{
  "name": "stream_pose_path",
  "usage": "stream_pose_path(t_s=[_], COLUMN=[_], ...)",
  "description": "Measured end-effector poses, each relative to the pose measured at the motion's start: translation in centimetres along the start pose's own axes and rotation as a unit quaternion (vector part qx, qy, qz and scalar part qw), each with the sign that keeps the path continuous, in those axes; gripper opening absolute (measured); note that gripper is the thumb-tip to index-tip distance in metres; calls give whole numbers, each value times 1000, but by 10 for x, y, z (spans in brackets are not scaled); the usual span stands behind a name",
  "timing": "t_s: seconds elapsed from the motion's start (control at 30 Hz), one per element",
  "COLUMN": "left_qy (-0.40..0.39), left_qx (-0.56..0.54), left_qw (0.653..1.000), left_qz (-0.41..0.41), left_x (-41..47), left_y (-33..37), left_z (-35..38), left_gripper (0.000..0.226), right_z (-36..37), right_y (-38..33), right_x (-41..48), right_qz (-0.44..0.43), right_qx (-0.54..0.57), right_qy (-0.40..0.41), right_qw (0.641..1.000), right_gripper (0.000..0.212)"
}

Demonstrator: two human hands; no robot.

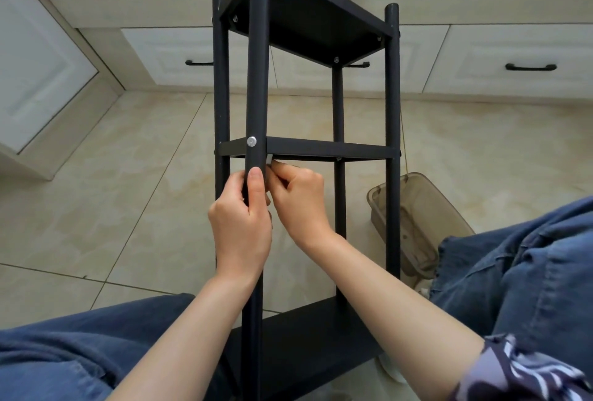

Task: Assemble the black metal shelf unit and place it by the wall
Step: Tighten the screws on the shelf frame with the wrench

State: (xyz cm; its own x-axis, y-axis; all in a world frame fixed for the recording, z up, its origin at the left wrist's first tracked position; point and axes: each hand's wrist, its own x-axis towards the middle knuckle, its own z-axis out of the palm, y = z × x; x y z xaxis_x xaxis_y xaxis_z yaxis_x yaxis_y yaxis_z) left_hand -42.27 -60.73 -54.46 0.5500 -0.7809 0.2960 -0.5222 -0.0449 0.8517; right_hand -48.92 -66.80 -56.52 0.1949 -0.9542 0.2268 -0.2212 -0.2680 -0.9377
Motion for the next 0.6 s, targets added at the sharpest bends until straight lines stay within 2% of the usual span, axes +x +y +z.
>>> stream_pose_path(t_s=[0.13, 0.3, 0.43, 0.6], left_qy=[-1, -3, -6, -13], left_qx=[-5, -12, -20, -21], left_qw=[1000, 1000, 999, 999], left_qz=[1, -11, -29, -33], left_x=[0, 2, 1, 0], left_y=[0, -4, -5, -3], left_z=[1, 2, 4, 5], left_gripper=[34, 40, 48, 46], right_z=[-5, -25, -38, -41], right_y=[0, -12, -22, -26], right_x=[2, 9, 13, 12], right_qz=[16, 86, 127, 122], right_qx=[-1, -24, -31, -29], right_qy=[-11, -70, -88, -80], right_qw=[1000, 994, 987, 989], right_gripper=[35, 27, 28, 23])
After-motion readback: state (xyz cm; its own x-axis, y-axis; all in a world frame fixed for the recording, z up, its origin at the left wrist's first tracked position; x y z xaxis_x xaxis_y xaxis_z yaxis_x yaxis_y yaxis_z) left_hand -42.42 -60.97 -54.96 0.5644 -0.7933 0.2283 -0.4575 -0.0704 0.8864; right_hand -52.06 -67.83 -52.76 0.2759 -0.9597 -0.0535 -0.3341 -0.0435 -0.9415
